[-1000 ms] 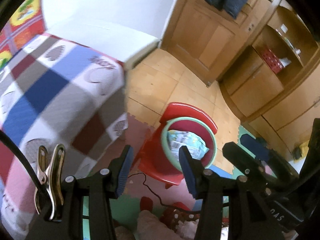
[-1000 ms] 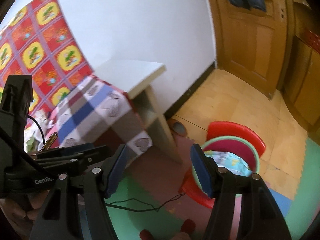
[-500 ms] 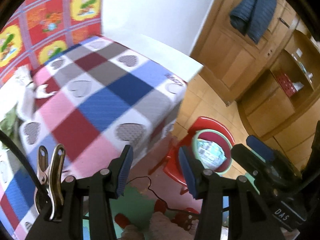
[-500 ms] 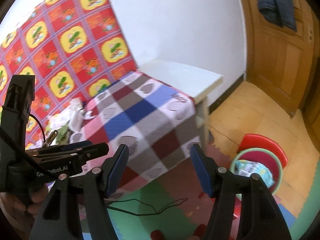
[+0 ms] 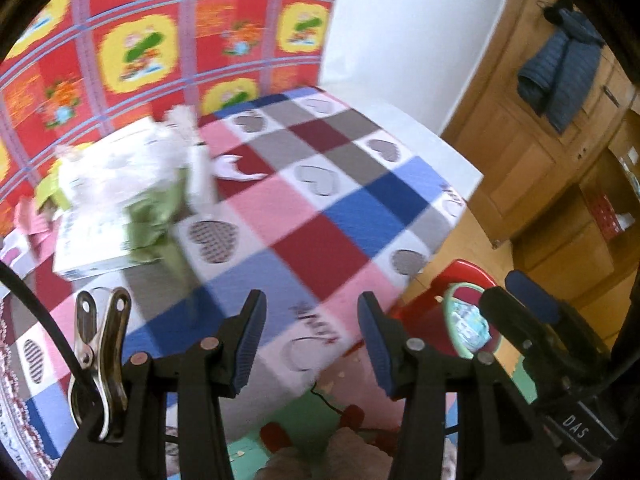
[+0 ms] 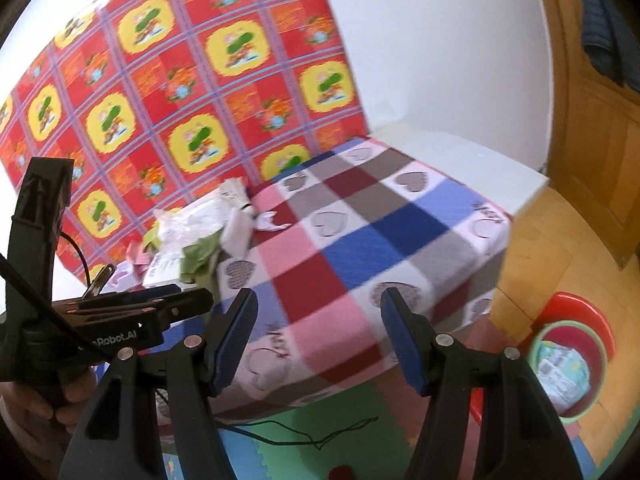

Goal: Collect trash
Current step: 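Move both open tools away from the bucket back over the bed, then grasp the white foam roll with the left tool while the right tool approaches the white tape dispenser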

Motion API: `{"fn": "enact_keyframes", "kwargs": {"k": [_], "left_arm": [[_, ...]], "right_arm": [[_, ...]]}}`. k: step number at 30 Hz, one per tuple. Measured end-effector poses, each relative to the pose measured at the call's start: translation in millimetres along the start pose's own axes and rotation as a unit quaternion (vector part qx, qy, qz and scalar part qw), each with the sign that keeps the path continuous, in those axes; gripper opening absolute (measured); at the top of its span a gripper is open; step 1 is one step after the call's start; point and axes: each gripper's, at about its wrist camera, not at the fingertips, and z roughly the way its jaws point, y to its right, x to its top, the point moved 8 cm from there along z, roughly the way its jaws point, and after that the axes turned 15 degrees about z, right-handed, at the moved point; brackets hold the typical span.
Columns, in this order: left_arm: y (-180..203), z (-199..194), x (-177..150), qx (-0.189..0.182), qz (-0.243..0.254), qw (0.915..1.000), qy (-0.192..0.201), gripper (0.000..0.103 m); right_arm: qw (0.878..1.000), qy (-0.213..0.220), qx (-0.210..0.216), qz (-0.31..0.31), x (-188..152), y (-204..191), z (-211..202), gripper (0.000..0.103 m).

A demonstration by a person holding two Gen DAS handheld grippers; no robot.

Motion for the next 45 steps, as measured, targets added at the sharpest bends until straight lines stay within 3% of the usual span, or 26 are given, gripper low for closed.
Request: {"fn": "enact_keyframes", "kwargs": {"k": [15, 24, 35, 45], "left_arm": [[-110, -21, -29, 0.057, -0.092, 0.9941, -0.010, 0.050], [-147, -5, -18, 0.070, -0.129, 0.9890, -0.021, 0.050], [-137, 29, 25, 0.027, -0.123, 0.9919, -0.014, 0.050], [-106, 92, 41, -0.030, -0.111, 0.9911, -0.068, 0.049]], "right_arm": [[0.996, -0.059, 0.043, -0.052, 2, -77, 64, 0.065], [0.991, -0.086, 0.064, -0.077, 23, -99, 118, 0.065], [0.989, -0.105, 0.051, -0.085, 54, -84, 165, 0.065], [0.991, -0.110, 0.042, -0.059, 76, -53, 186, 0.065]]}}
